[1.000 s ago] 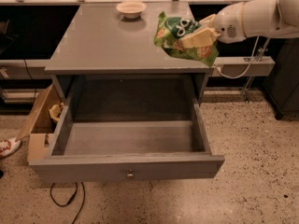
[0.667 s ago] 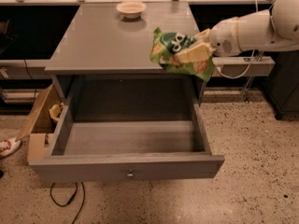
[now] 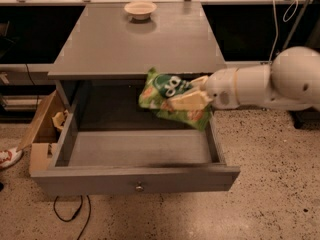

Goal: Place green rice chip bag into top drawer

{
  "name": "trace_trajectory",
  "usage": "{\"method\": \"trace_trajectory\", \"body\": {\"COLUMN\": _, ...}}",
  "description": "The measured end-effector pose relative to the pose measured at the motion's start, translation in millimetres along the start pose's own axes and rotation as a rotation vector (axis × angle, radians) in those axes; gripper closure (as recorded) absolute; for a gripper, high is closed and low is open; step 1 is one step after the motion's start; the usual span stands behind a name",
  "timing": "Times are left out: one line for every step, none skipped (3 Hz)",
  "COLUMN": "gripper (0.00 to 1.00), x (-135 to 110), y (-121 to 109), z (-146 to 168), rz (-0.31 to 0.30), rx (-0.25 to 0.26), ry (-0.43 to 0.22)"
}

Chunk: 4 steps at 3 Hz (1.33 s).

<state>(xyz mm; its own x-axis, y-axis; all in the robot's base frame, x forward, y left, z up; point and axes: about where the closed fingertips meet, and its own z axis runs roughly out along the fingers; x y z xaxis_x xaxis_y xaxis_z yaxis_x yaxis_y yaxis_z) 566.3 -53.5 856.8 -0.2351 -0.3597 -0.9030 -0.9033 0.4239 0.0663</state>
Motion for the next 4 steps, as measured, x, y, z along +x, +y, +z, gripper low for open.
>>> {"method": "trace_trajectory", "body": {"gripper": 1.0, "x": 35, "y": 37, "z": 63, "rz": 0.078, "rx": -0.048, "ry": 0.0}}
{"method": "trace_trajectory", "body": {"gripper": 1.0, "x": 62, "y": 56, "z": 119, "rz": 0.11, "rx": -0.074, "ry": 0.045}}
{"method": "trace_trajectory", "body": {"gripper": 0.85, "x": 71, "y": 44, "z": 162, "rz": 0.104, "rx": -0.046, "ry": 0.078}}
{"method": "trace_trajectory", "body": {"gripper": 0.54, "x": 79, "y": 18, "z": 199, "rz": 0.1, "rx": -0.02, "ry": 0.103}}
